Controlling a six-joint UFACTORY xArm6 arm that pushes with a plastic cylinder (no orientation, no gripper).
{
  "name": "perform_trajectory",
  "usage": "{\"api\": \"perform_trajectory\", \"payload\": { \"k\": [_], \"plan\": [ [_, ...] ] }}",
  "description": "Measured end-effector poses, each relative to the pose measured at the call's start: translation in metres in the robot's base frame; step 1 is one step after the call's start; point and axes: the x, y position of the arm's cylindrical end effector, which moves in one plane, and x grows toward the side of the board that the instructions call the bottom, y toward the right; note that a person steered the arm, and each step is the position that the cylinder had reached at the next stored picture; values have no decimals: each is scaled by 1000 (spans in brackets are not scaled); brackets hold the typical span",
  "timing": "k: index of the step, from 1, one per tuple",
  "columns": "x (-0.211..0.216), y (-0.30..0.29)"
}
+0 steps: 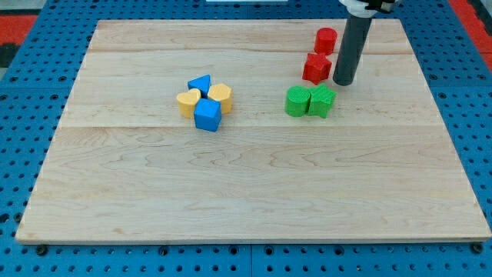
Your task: Push the red star a bit right
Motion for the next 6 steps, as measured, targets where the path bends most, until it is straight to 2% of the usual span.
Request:
{"api": "perform_trajectory", "payload": {
  "k": [1, 3, 5, 6],
  "plan": [
    [11, -21],
    [4, -84],
    [-31, -83],
    [-32, -64]
  ]
}}
